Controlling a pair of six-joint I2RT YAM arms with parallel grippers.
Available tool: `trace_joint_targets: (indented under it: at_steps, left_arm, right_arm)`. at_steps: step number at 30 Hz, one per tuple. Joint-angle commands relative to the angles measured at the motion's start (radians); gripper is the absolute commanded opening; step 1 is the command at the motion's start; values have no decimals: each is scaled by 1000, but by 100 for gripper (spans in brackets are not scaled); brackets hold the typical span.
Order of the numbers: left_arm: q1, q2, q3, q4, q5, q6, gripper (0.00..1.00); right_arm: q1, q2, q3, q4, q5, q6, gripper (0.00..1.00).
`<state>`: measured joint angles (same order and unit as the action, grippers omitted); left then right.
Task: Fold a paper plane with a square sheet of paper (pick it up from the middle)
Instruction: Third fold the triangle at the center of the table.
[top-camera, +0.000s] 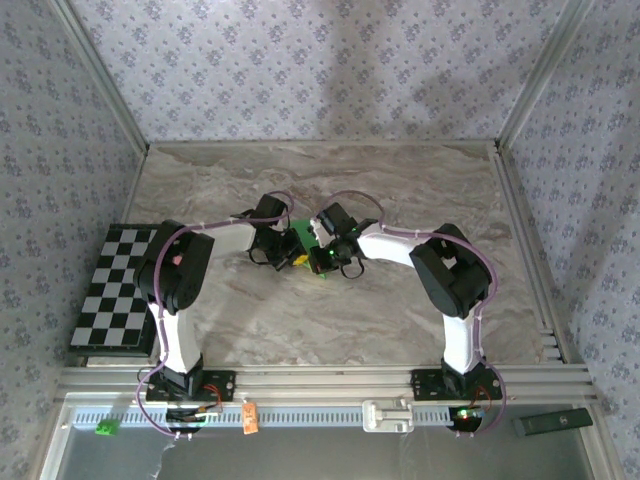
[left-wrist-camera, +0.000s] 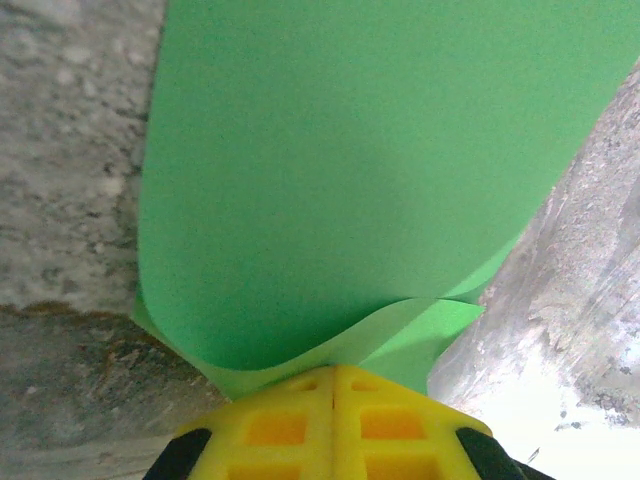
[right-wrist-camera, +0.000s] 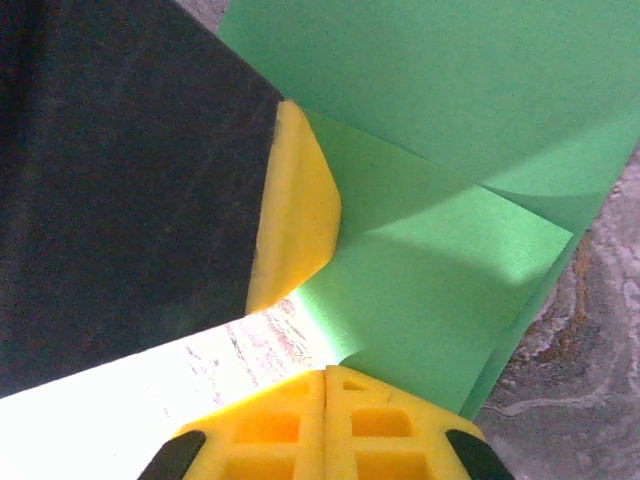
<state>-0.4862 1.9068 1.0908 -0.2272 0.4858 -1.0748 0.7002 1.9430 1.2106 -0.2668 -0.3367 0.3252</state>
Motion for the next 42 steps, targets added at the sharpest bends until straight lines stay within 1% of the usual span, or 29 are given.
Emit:
trace_joint_targets:
  at_steps: [1, 17, 23, 29, 33, 38, 42]
  left_arm:
    - [5, 41, -11, -40, -29, 9, 0]
    - [6, 46, 0, -49, -18, 26, 0]
    - [9, 36, 56, -51, 5, 66, 0]
    - [11, -34, 122, -48, -6, 141, 8]
    - [8, -70, 77, -14, -8, 159, 9]
    - [-3, -86, 7, 26, 13, 162, 5]
    - [-15, -96, -20, 38, 19, 172, 3]
  right_arm:
    - [-6, 16, 4, -40, 24, 3, 4]
    - [-10, 29, 10, -59, 45, 6, 3]
    - [-10, 40, 15, -82, 51, 6, 2]
    - [-11, 53, 27, -110, 66, 6, 0]
    - [-10, 61, 37, -123, 68, 8, 0]
    - [-11, 71, 46, -133, 68, 15, 0]
    - [-11, 76, 53, -144, 70, 22, 0]
